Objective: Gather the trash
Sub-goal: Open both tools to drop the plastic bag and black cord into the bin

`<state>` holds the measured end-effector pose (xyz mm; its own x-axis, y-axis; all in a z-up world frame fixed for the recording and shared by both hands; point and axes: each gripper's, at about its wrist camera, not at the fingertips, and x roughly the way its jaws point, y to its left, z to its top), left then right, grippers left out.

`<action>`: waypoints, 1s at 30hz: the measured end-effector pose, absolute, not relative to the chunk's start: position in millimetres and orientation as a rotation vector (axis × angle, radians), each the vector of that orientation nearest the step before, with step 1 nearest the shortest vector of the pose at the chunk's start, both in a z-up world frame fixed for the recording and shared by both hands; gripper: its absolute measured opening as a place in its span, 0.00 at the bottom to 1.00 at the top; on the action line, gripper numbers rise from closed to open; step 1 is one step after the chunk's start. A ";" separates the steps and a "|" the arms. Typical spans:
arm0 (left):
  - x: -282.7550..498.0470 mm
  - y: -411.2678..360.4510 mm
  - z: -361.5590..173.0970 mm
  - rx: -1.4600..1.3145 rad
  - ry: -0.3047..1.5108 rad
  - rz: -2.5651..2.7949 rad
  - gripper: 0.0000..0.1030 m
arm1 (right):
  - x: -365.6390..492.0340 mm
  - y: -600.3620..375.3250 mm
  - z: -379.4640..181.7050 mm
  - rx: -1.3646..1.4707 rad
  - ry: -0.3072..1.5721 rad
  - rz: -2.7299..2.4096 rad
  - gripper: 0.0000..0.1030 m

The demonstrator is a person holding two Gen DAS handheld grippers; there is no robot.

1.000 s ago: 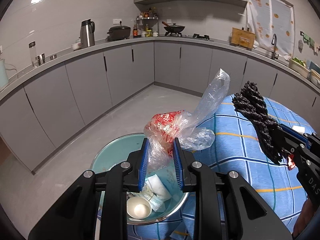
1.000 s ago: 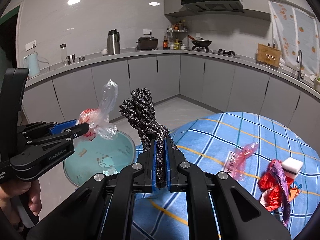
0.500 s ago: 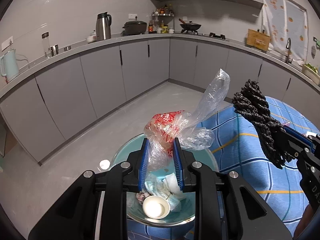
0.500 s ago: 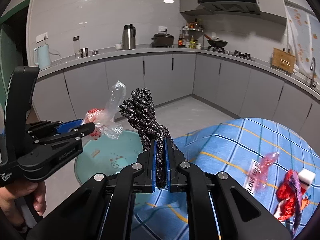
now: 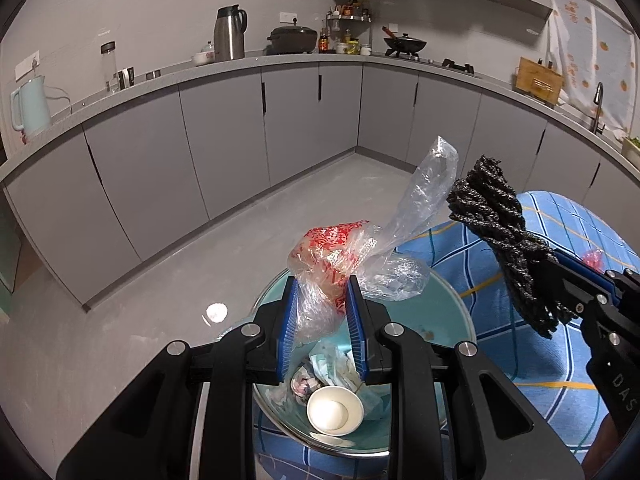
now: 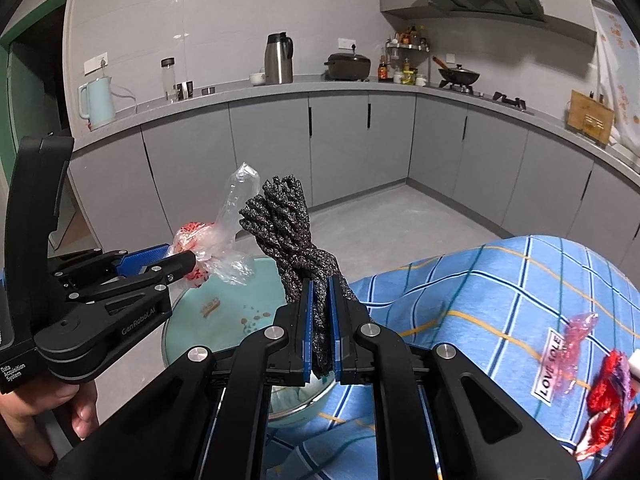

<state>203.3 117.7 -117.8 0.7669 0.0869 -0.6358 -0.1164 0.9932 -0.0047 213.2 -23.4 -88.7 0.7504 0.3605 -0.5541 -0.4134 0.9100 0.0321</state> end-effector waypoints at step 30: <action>222.8 134.5 -146.0 -0.054 0.757 0.152 0.57 | 240.6 -11.1 -125.3 -0.069 0.666 0.474 0.38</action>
